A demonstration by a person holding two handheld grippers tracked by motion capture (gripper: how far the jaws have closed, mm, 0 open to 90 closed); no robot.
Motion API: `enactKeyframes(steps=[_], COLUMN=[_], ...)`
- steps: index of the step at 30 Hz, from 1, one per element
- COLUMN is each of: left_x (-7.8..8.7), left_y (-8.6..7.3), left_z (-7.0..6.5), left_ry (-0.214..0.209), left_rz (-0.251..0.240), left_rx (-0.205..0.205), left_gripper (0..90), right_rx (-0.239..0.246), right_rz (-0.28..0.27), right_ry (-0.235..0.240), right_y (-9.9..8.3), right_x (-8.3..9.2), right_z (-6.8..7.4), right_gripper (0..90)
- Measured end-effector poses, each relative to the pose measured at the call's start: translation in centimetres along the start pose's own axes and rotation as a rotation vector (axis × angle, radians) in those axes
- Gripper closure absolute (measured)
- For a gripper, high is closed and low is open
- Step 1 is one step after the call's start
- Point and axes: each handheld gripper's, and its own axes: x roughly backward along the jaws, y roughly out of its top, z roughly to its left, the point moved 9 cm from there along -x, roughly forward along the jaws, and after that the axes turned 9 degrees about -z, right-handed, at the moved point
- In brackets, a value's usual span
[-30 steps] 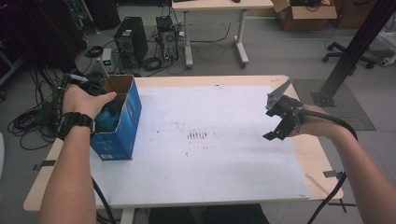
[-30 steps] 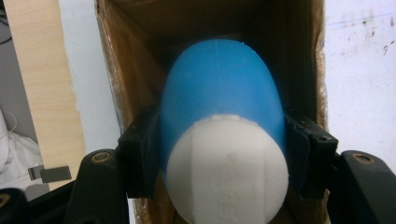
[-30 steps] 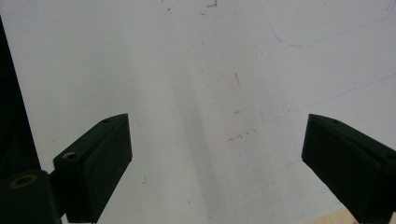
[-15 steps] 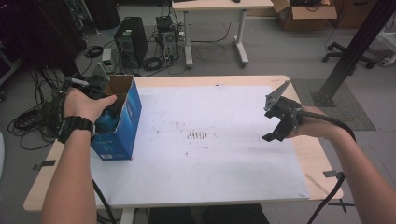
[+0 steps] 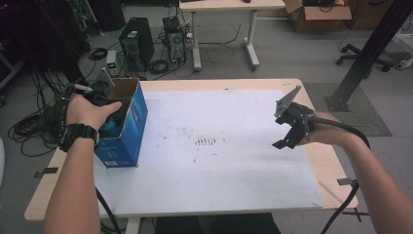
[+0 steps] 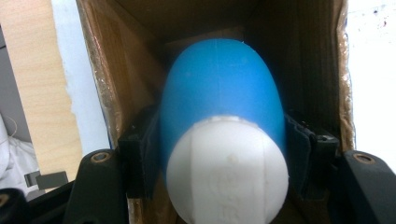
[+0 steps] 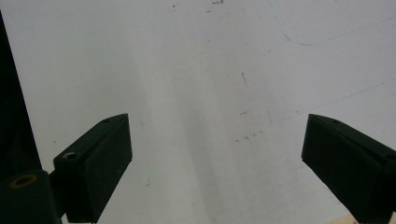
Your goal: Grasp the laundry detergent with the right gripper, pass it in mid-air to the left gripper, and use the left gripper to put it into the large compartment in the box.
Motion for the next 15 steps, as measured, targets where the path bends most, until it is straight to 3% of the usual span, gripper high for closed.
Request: enactKeyframes(steps=[15], left_x=[0.04], left_y=[-0.07], left_z=[-0.49], left_ry=[0.005], left_rz=[0.013], left_rx=[-0.015], left_gripper=[37.1], right_rx=[0.005], right_rz=[0.001], right_ry=[-0.007], right_y=[-0.13], right_x=[-0.09], right_z=[0.04], right_gripper=[8.3])
